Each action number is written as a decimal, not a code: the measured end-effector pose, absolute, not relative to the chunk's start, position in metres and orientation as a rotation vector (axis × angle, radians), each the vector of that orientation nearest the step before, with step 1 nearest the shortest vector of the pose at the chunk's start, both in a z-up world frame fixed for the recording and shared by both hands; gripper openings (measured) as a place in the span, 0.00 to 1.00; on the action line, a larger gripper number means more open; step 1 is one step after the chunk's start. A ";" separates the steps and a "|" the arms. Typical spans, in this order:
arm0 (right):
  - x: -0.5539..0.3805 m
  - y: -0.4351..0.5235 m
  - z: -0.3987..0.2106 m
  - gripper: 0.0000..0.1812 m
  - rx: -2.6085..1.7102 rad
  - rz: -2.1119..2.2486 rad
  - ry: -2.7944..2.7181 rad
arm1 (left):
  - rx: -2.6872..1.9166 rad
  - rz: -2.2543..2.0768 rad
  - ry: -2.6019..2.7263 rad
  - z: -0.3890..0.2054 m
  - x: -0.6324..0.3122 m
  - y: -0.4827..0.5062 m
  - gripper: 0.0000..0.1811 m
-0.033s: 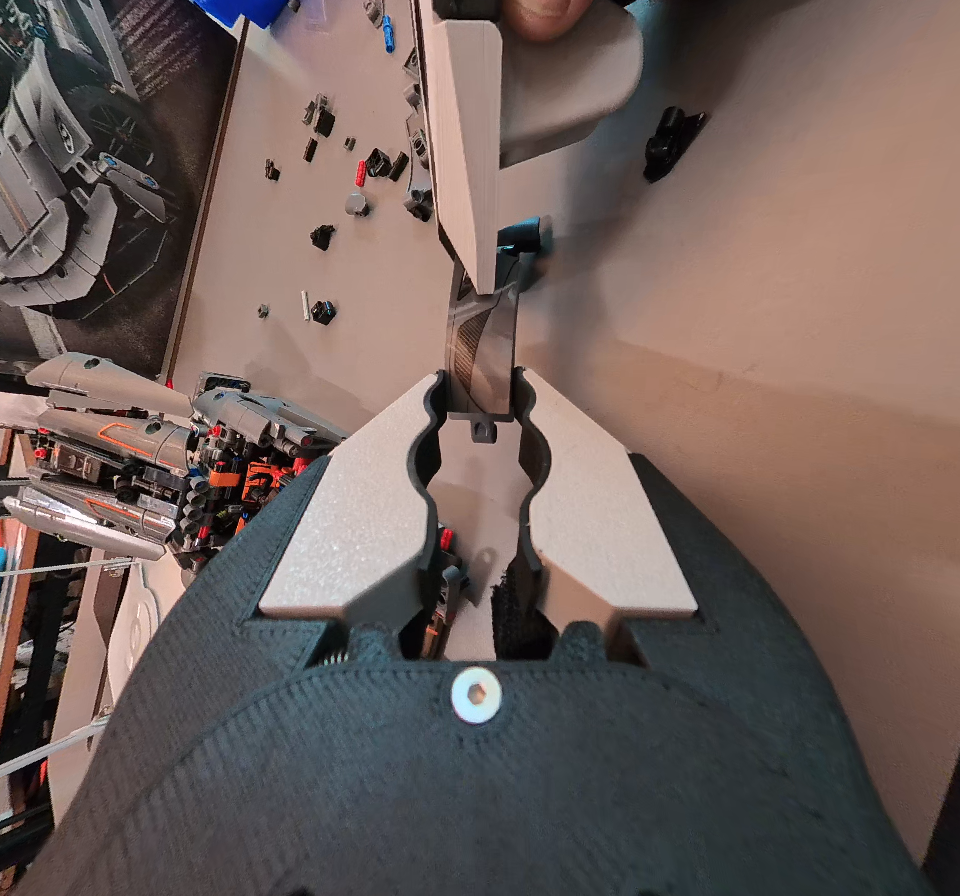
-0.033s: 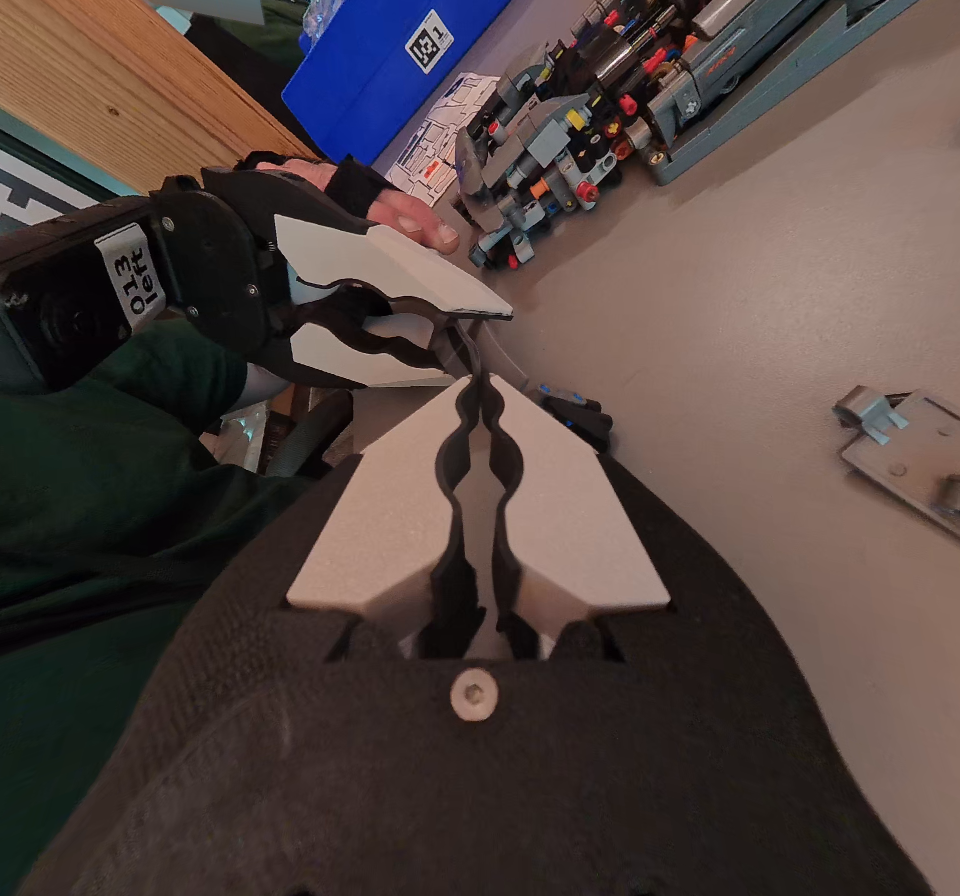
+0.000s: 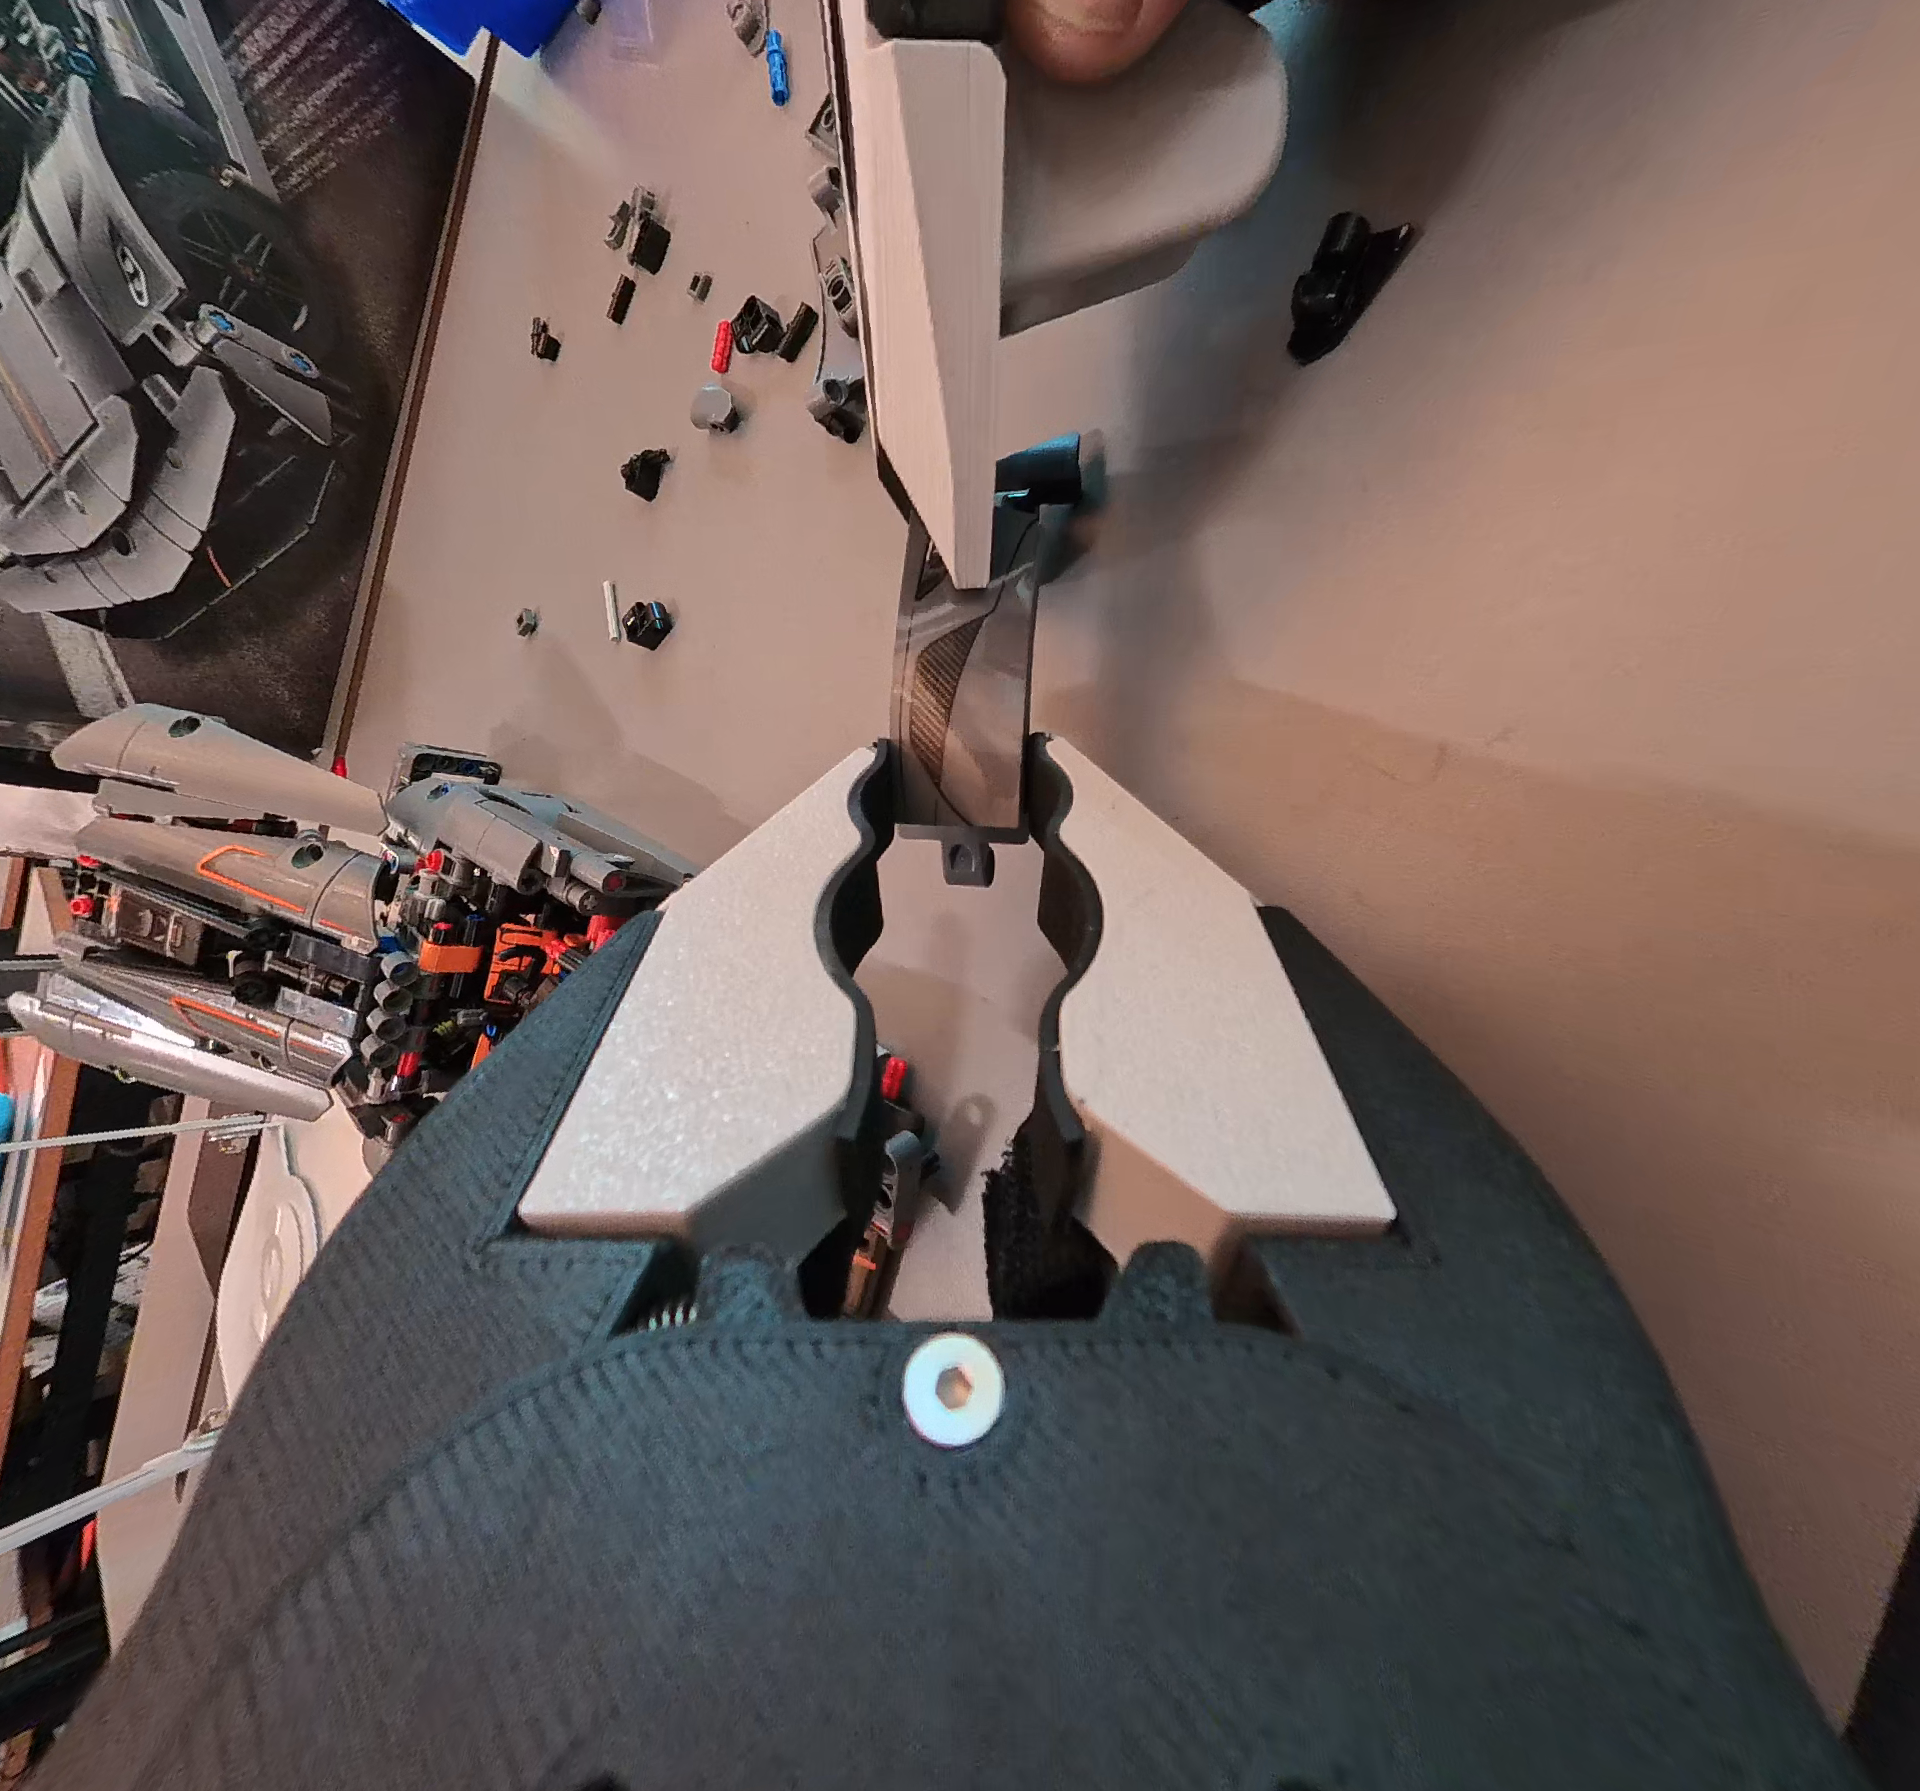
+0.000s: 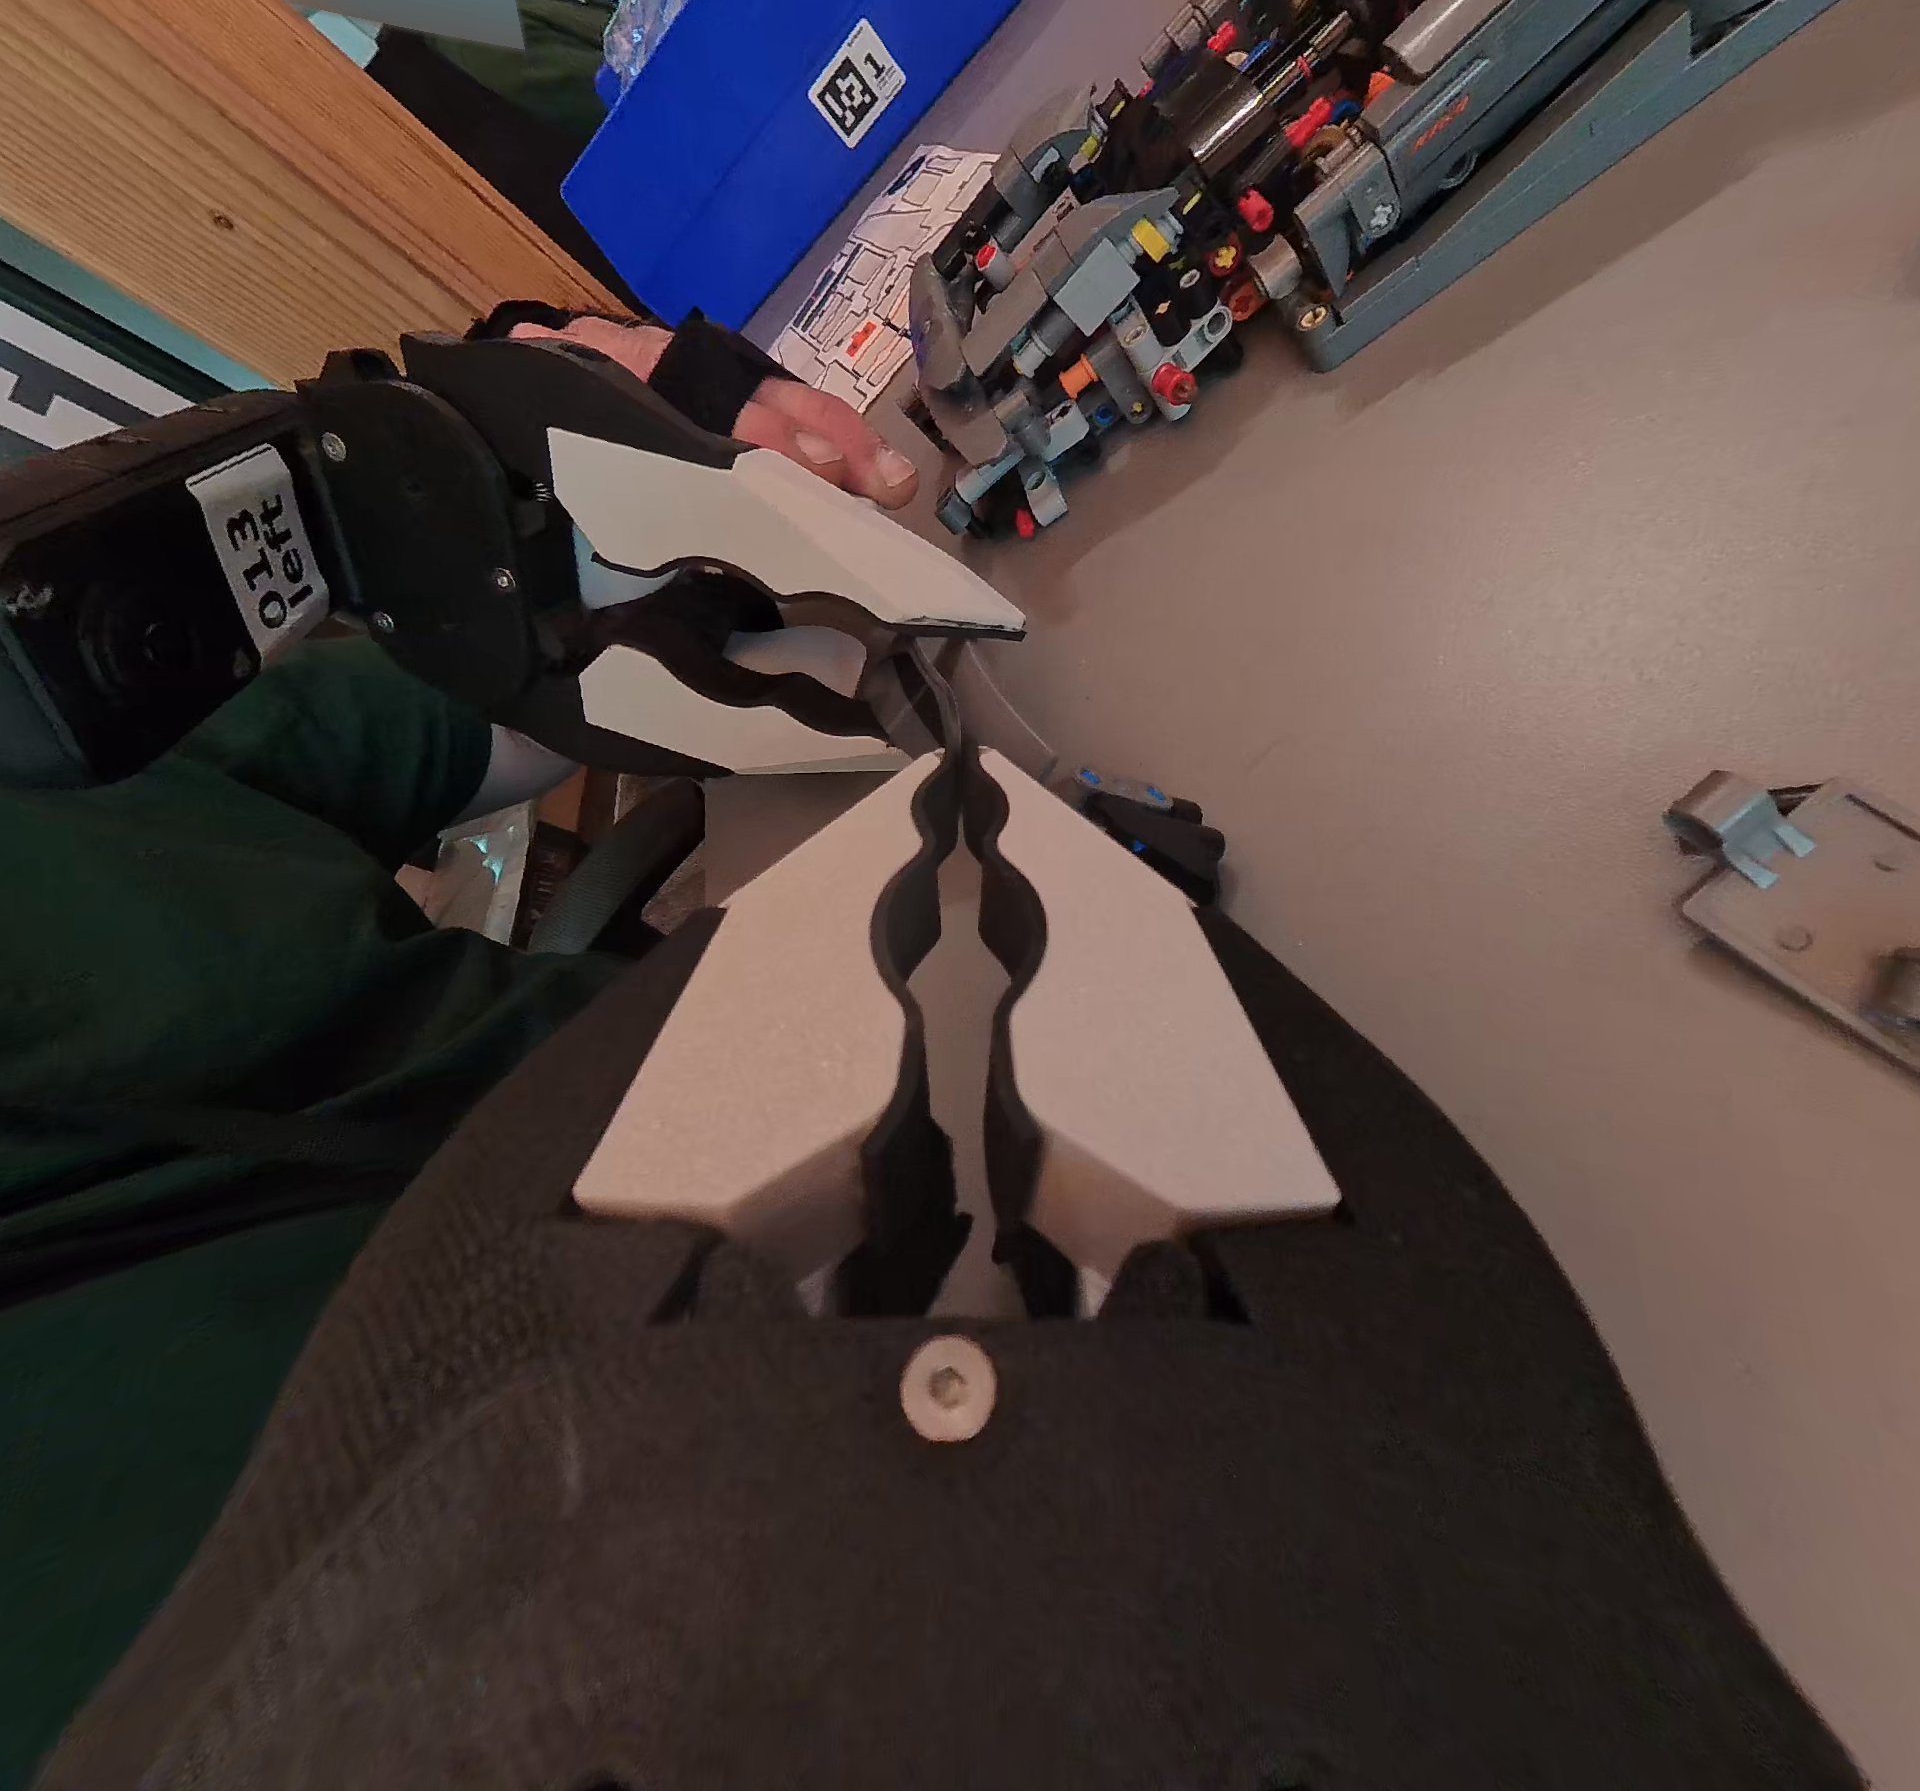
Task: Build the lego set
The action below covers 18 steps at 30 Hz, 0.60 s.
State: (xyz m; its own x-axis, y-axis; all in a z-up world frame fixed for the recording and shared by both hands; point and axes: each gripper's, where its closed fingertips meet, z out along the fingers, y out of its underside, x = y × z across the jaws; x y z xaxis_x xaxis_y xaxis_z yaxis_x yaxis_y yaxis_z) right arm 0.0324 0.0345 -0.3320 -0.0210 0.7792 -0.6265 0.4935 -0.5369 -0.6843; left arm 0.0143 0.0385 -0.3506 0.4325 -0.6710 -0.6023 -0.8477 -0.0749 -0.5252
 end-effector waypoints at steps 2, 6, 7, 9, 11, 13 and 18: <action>0.032 0.035 -0.332 0.00 -1.993 1.568 -1.346 | -1.809 0.255 1.302 -0.351 0.014 0.039 0.12; 0.032 0.035 -0.333 0.00 -1.989 1.531 -1.350 | -1.811 0.258 1.302 -0.351 0.014 0.039 0.12; 0.032 0.035 -0.333 0.00 -1.989 1.518 -1.351 | -1.811 0.260 1.303 -0.352 0.014 0.039 0.12; 0.032 0.035 -0.333 0.00 -1.987 1.490 -1.354 | -1.810 0.262 1.303 -0.351 0.014 0.039 0.12; 0.032 0.035 -0.333 0.00 -1.986 1.467 -1.355 | -1.809 0.262 1.304 -0.351 0.014 0.039 0.12; 0.032 0.035 -0.333 0.00 -1.981 1.444 -1.355 | -1.810 0.264 1.305 -0.351 0.014 0.039 0.12; 0.032 0.035 -0.333 0.00 -1.979 1.417 -1.353 | -1.810 0.267 1.307 -0.350 0.014 0.039 0.12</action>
